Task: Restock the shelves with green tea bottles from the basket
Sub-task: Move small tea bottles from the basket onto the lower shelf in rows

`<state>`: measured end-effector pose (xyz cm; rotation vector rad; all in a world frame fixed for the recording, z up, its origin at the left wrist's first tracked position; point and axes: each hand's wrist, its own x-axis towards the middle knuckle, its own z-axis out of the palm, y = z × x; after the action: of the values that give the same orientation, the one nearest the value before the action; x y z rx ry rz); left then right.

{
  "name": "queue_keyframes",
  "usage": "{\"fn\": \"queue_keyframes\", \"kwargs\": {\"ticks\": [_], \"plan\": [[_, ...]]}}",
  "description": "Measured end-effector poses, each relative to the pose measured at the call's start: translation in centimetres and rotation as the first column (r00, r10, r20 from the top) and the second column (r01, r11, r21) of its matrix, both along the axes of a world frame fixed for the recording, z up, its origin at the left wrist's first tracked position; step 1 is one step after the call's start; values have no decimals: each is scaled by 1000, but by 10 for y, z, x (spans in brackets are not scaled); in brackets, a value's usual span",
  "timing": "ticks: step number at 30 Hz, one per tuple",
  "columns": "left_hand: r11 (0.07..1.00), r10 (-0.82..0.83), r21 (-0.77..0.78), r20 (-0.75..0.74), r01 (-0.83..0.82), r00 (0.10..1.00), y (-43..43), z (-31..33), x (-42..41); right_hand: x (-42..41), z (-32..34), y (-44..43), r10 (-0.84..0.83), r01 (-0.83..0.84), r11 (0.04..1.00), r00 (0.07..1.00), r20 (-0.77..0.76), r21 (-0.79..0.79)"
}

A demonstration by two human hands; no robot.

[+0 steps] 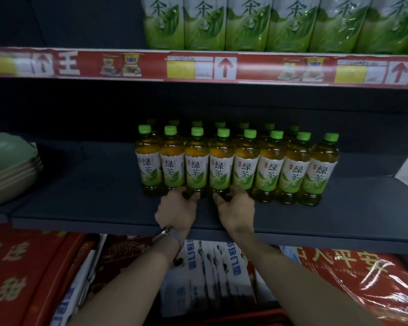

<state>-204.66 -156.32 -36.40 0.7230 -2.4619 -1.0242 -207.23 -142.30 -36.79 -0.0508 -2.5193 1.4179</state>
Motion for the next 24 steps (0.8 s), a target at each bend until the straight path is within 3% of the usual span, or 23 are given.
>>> {"fn": "queue_keyframes", "kwargs": {"ticks": [6,14,21,24], "plan": [[987,81,-142,12,-78,997,6,-12,-5,0,-6,-7,-89,90,987,996,-14,134],[980,7,-200,-27,-12,1000,4,-17,-3,0,-7,-8,-94,102,984,994,-56,149],[994,-75,68,-118,84,990,-19,-7,7,11,-4,-11,-122,128,989,989,-84,75],[993,-51,94,-149,65,988,-39,-6,15,16,-6,-15,-71,76,991,996,-58,106]]}}
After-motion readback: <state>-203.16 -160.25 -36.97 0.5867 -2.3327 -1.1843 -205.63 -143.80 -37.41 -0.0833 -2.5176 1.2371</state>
